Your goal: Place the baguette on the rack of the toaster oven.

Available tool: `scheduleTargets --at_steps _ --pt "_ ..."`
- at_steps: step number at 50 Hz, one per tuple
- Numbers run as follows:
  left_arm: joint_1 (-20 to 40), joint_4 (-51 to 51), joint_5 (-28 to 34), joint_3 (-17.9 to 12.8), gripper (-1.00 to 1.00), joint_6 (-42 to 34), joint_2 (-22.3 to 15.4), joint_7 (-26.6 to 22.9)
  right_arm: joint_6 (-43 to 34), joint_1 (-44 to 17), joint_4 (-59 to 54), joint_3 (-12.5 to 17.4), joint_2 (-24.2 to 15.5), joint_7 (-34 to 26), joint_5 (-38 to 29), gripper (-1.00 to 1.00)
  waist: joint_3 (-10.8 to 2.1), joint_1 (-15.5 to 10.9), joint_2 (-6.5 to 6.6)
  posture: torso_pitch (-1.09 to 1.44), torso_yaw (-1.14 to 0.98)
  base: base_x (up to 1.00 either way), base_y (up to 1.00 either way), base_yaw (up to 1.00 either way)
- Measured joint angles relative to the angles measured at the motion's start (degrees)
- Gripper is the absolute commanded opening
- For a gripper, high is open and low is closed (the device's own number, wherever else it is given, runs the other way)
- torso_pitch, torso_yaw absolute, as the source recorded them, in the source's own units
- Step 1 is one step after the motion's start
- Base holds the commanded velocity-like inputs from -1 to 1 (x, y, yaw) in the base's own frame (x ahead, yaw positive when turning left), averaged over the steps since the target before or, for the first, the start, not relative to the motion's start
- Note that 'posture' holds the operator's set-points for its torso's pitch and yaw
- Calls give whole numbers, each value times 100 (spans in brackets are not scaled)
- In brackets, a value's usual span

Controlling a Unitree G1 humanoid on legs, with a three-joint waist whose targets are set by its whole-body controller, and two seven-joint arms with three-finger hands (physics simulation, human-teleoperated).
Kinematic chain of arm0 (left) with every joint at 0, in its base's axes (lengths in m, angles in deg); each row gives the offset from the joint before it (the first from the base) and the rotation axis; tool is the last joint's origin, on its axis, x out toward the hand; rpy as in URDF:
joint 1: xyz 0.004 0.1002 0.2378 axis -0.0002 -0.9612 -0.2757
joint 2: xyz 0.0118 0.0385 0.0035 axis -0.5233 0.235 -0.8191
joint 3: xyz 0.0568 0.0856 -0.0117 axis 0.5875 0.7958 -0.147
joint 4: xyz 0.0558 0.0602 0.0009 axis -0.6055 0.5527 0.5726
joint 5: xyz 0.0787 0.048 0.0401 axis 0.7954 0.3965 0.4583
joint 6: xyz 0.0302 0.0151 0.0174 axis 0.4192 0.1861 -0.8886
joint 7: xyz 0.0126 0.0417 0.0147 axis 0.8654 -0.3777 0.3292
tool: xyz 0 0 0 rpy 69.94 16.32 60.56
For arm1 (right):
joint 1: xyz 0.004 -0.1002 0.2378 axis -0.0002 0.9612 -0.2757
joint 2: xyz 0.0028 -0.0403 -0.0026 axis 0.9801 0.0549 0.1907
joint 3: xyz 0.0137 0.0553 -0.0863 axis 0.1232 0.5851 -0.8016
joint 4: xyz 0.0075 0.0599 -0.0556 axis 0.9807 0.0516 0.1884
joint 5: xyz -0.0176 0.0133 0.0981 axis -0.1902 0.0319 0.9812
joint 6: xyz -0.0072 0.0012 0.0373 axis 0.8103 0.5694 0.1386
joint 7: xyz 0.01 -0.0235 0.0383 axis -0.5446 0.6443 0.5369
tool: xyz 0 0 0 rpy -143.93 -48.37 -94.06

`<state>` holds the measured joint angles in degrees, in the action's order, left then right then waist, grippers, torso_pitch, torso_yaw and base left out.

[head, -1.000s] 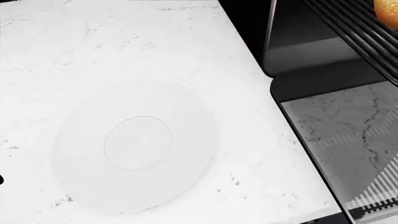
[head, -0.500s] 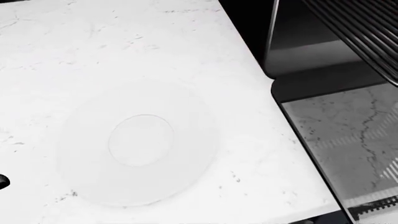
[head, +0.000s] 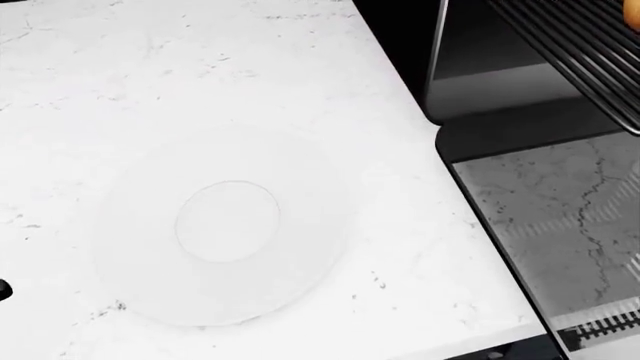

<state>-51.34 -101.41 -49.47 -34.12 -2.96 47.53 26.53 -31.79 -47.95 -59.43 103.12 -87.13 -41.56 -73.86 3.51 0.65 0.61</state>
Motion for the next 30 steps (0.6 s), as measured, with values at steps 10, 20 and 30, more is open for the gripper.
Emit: scheduleTargets --at_steps 10,20,30 --pt "-80 43 -5 -47 100 89 61 -22 -43 -19 -13 -10 2 -3 -93 -80 5 -5 0 0 0 0 0 0" --pt "-143 55 -23 -114 100 176 89 -44 -49 -45 -34 -11 -12 11 -154 -51 2 -8 -7 0 0 0 0 0" --pt "-126 56 -19 -92 100 174 84 -24 -37 -54 -31 -12 -9 -16 -179 -15 7 -10 -4 0 0 0 0 0"
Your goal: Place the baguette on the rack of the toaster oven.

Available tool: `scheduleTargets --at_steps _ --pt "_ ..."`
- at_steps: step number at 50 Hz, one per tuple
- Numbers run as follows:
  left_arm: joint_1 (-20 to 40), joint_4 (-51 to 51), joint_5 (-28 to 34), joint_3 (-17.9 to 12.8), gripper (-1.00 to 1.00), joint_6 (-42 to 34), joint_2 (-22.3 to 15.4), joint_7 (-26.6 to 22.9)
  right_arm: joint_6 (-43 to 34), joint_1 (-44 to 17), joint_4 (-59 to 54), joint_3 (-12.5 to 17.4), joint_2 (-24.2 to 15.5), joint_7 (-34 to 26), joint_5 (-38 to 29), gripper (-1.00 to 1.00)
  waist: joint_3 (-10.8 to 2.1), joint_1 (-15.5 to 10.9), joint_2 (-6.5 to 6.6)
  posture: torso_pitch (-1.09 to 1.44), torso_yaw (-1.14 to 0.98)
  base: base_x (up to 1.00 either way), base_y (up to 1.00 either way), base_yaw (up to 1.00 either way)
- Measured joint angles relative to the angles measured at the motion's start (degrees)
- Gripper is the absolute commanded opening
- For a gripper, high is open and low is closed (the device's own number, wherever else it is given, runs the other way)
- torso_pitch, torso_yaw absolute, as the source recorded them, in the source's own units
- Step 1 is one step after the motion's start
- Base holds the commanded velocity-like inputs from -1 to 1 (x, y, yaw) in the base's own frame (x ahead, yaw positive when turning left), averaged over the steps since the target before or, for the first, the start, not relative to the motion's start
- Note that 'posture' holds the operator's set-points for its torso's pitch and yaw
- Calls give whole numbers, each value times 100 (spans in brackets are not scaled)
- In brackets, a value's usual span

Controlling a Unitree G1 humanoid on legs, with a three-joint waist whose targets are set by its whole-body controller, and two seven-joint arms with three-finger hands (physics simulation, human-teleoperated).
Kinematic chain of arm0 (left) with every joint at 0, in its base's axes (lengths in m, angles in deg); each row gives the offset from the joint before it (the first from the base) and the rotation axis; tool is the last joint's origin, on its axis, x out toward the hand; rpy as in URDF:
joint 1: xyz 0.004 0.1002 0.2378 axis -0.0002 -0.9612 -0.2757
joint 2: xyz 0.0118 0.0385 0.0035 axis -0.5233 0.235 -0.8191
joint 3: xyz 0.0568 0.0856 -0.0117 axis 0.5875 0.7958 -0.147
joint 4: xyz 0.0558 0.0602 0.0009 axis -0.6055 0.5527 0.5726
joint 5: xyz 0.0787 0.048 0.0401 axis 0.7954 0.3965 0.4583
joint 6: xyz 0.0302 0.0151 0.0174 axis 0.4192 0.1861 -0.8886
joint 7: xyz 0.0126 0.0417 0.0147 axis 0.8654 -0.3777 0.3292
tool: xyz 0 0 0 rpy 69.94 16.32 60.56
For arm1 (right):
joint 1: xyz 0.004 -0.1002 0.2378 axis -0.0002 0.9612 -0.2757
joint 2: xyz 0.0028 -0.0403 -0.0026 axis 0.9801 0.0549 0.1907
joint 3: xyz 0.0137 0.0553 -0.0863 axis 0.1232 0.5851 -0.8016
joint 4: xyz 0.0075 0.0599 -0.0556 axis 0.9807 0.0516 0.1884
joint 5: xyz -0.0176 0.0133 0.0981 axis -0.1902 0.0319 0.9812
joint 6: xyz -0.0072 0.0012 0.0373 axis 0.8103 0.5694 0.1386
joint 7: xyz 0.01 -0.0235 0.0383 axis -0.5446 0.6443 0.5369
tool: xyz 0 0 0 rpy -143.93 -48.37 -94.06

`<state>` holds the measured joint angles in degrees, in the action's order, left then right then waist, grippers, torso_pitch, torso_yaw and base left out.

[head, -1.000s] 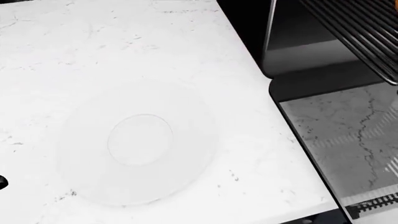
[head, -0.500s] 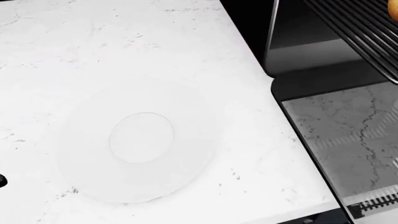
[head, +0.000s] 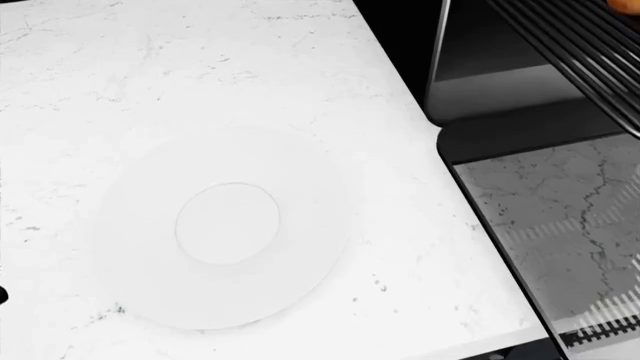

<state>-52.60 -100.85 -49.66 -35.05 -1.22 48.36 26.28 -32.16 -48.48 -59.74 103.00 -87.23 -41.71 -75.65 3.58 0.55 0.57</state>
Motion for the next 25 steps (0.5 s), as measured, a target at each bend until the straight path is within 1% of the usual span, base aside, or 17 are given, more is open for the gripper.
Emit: scheduleTargets --at_steps 1,8,10,11,12,16,20,25 --pt "12 1 3 6 100 -9 -4 6 -5 5 10 10 -7 -6 3 -15 0 -2 -1 0 0 0 0 0" --pt "81 -34 -12 17 100 -105 -61 14 -15 48 45 49 -37 14 30 10 -4 2 -9 0 0 0 0 0" --pt "103 -58 -17 0 100 -141 -84 15 -36 71 77 59 -49 9 49 23 -2 4 -7 0 0 0 0 0" --pt "103 -63 -16 3 100 -143 -84 17 -44 91 102 71 -62 13 62 25 -4 2 -6 0 0 0 0 0" --pt "99 -64 -15 8 100 -142 -82 18 -50 107 121 84 -71 19 72 35 -5 1 -6 0 0 0 0 0" --pt "103 -59 -18 7 100 -161 -91 11 -91 130 172 103 -93 36 103 52 -8 3 -10 0 0 0 0 0" --pt "84 -34 -18 0 100 -131 -75 10 -110 159 197 101 -103 41 123 64 -9 5 -17 0 0 0 0 0" --pt "59 -15 -13 -6 100 -97 -60 11 -120 136 180 77 -105 44 121 65 -5 4 -19 0 0 0 0 0"
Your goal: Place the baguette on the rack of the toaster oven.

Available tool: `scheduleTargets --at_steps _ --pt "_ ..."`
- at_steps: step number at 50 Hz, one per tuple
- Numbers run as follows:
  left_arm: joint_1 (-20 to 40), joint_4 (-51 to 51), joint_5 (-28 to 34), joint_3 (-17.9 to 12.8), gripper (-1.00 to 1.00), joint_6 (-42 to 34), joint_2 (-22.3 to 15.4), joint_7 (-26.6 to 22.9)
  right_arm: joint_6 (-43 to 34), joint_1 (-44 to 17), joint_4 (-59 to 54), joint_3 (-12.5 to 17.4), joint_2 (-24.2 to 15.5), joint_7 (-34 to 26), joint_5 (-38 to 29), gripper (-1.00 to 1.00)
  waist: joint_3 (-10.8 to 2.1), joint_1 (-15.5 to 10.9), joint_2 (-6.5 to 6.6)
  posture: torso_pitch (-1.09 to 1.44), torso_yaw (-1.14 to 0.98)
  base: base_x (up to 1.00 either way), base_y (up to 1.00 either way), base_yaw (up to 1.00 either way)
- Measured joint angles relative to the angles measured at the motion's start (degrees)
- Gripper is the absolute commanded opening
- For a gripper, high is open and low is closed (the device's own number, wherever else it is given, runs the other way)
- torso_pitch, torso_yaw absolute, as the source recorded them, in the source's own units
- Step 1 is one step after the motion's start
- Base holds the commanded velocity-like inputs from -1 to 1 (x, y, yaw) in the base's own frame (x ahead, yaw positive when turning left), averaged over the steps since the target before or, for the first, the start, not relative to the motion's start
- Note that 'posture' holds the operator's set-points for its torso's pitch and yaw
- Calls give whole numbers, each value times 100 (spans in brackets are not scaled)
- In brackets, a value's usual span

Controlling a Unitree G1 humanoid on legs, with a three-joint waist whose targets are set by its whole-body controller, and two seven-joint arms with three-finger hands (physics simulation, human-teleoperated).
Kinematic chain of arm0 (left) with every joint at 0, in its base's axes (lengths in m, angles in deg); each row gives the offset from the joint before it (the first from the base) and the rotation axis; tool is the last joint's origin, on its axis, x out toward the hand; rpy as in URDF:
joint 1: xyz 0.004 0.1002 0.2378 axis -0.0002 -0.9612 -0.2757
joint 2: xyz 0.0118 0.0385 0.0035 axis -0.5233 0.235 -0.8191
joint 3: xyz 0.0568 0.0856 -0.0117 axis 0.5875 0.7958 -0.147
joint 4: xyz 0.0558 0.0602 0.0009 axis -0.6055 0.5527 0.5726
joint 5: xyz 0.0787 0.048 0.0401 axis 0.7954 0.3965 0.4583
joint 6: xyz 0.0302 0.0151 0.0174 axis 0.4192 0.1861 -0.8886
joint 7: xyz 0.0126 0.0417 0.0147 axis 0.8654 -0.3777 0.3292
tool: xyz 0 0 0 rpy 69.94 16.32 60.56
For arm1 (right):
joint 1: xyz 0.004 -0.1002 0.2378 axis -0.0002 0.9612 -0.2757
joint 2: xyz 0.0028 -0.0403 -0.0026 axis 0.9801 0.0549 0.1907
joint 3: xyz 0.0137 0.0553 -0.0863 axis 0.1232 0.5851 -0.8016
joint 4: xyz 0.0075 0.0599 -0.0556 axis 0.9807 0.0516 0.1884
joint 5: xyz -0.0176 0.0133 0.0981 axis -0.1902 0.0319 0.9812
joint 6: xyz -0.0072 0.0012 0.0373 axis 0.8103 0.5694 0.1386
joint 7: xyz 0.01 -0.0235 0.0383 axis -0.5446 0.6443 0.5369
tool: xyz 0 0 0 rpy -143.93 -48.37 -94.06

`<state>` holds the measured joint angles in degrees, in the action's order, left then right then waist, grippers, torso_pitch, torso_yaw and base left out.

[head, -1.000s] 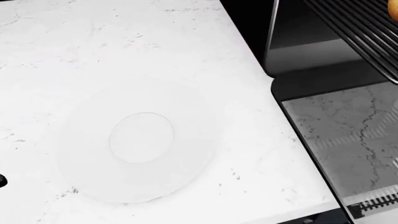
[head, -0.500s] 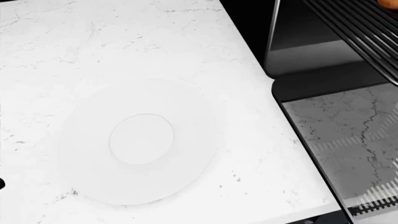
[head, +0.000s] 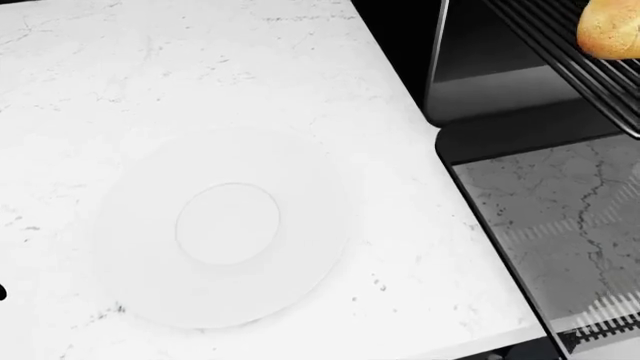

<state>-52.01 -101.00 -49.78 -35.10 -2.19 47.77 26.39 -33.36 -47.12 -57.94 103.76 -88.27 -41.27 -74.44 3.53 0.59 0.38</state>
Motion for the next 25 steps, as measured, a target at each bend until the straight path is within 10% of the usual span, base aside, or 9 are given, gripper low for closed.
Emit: scheduleTargets --at_steps 25 --pt "33 7 -15 -12 100 -11 -19 21 -569 194 902 371 -1044 -506 792 66 16 -20 -39 0 0 0 0 0"
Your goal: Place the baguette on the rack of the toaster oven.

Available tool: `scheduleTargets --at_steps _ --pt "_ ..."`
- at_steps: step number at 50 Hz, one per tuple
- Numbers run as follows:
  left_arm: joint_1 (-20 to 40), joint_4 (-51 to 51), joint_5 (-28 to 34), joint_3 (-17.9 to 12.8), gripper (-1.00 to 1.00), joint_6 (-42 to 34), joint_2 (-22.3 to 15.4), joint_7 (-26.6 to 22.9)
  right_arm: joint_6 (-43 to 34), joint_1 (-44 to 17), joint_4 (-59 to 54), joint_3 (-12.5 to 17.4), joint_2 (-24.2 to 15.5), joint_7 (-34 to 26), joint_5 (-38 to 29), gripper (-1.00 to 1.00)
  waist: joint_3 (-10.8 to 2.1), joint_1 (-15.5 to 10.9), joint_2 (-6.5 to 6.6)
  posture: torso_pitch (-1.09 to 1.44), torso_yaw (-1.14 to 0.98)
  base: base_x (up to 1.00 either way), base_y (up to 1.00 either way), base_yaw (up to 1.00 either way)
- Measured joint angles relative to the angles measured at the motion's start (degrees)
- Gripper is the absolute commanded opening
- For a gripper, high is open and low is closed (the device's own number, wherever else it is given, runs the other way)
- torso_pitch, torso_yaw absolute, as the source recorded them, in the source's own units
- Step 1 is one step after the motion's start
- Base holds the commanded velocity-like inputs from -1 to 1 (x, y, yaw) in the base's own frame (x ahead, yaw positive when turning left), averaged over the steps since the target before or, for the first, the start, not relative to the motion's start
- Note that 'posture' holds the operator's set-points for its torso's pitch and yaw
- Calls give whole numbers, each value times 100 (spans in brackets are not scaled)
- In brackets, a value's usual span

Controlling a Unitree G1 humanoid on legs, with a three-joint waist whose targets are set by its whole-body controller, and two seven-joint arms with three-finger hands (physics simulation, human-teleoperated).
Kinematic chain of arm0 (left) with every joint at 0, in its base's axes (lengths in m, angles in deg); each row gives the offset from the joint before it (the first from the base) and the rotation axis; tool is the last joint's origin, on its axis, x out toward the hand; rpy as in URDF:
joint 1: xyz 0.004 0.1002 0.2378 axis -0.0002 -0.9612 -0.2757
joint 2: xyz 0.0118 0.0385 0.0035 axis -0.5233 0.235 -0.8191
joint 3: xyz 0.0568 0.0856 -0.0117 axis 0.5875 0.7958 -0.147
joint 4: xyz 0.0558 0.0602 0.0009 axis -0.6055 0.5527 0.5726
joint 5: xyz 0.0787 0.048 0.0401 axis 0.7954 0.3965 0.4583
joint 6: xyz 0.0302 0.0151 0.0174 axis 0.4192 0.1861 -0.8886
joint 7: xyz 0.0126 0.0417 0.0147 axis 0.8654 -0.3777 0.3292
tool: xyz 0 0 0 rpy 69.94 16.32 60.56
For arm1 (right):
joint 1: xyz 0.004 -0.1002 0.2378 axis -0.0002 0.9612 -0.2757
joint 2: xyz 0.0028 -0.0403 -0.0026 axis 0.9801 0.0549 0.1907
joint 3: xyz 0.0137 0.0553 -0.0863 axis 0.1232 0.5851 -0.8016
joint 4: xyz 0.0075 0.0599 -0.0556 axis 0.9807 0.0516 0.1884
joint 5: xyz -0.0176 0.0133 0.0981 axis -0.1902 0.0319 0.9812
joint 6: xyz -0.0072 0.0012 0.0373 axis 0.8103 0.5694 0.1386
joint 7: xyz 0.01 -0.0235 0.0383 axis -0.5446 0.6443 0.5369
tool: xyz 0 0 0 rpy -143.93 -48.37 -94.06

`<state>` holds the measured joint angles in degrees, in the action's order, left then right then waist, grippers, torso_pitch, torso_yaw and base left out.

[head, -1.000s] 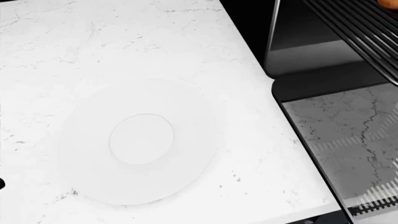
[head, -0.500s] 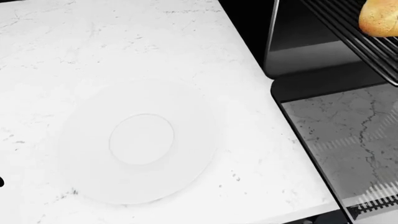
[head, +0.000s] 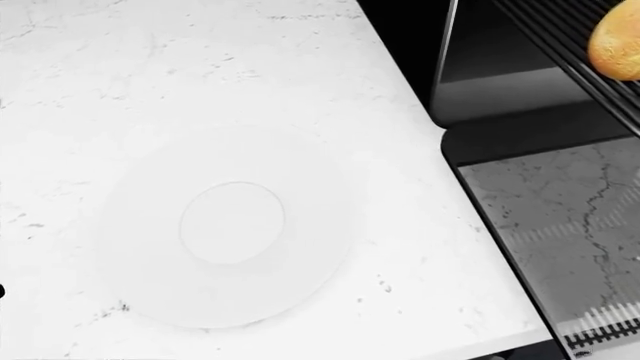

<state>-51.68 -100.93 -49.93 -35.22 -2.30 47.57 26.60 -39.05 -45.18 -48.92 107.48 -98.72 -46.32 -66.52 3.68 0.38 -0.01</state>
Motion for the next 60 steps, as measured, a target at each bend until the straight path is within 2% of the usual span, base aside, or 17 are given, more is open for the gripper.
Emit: scheduleTargets --at_steps 6,11,13,17,19,21,24,32,42,50,56,60 --pt "66 -38 3 56 100 -81 -42 25 -252 373 302 238 -473 30 411 74 1 -6 -26 0 0 0 0 0" --pt "78 -22 18 84 100 -94 -55 39 -540 959 584 560 -968 168 858 80 1 -17 -54 0 0 0 0 0" --pt "72 2 30 98 100 -78 -53 38 -661 1323 741 785 -1172 245 1071 81 3 -24 -69 0 0 0 0 0" --pt "54 28 44 102 100 -51 -35 29 -901 2022 934 1220 -1637 449 1560 100 13 -29 -95 0 0 0 0 0" --pt "40 34 45 91 100 -27 -24 22 -1023 2407 1037 1536 -1809 556 1785 100 14 -31 -114 0 0 0 0 0" --pt "20 45 53 94 100 7 -7 21 -1131 2789 1196 1934 -1864 615 1948 100 15 -34 -137 0 0 0 0 0" --pt "2 69 59 95 100 33 9 18 -1246 3163 1399 2369 -1888 638 2096 100 18 -31 -160 0 0 0 0 0" --pt "-29 89 74 92 100 90 35 10 -1473 3676 2047 3262 -1413 286 2079 100 25 -29 -193 0 0 0 0 0" --pt "19 27 51 54 100 23 -13 -16 -2015 3806 2825 3615 -960 47 2034 100 16 -32 -140 0 0 0 0 0" --pt "67 38 63 100 100 -42 -41 9 -2217 4063 3382 4327 -497 -200 2028 100 14 -25 -129 0 0 0 0 0" --pt "18 94 93 146 100 39 -9 -4 -2236 4317 3831 4895 -4 -288 2082 100 14 -17 -118 0 0 0 0 0" --pt "43 88 106 148 100 25 -13 -10 -2257 4429 3959 5104 133 -198 2147 100 15 -10 -101 0 0 0 0 0"
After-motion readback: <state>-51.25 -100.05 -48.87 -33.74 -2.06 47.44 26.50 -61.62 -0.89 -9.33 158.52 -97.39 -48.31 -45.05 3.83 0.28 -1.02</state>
